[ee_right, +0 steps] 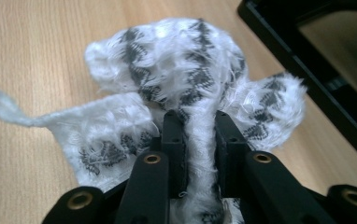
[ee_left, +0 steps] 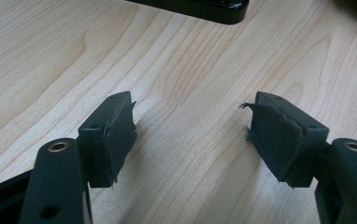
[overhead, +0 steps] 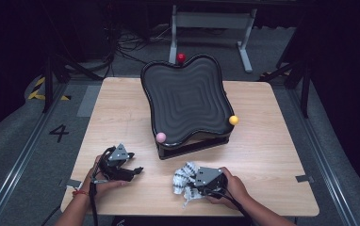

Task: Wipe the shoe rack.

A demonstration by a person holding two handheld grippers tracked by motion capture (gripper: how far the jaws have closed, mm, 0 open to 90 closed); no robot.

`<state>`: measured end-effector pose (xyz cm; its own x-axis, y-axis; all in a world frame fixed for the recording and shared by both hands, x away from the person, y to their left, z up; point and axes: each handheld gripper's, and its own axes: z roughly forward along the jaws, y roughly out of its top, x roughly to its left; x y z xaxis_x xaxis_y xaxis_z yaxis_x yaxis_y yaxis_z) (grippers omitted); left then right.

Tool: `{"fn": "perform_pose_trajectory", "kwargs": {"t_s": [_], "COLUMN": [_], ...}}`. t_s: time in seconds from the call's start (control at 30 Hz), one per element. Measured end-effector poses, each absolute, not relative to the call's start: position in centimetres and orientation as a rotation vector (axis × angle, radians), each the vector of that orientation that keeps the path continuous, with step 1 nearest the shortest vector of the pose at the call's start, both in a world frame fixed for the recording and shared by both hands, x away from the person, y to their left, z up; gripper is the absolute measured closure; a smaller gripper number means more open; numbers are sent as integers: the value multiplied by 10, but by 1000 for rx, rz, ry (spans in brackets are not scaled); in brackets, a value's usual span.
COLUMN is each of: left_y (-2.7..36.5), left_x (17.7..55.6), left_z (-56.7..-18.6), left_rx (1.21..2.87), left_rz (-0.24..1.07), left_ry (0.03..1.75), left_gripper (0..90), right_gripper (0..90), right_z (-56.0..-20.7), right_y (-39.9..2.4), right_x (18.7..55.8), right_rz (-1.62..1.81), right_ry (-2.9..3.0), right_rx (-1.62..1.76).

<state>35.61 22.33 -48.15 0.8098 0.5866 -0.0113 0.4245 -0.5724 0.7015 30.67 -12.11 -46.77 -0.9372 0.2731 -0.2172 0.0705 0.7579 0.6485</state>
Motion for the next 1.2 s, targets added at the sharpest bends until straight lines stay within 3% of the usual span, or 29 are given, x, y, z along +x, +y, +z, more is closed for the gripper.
{"fn": "perform_pose_trajectory", "kwargs": {"t_s": [0.47, 0.9, 1.2], "left_y": [222, 222, 222], "left_x": [356, 356, 356], "left_z": [-481, -481, -481], "left_rx": [2264, 2263, 2262], "left_rz": [295, 297, 298], "left_ry": [750, 757, 765], "left_gripper": [299, 299, 298], "right_gripper": [663, 494, 481], "right_z": [-460, -440, -424], "right_y": [-127, -139, -157], "right_x": [308, 307, 310], "right_rz": [997, 1046, 1072], "right_ry": [2631, 2574, 2504], "right_rx": [276, 287, 331]}}
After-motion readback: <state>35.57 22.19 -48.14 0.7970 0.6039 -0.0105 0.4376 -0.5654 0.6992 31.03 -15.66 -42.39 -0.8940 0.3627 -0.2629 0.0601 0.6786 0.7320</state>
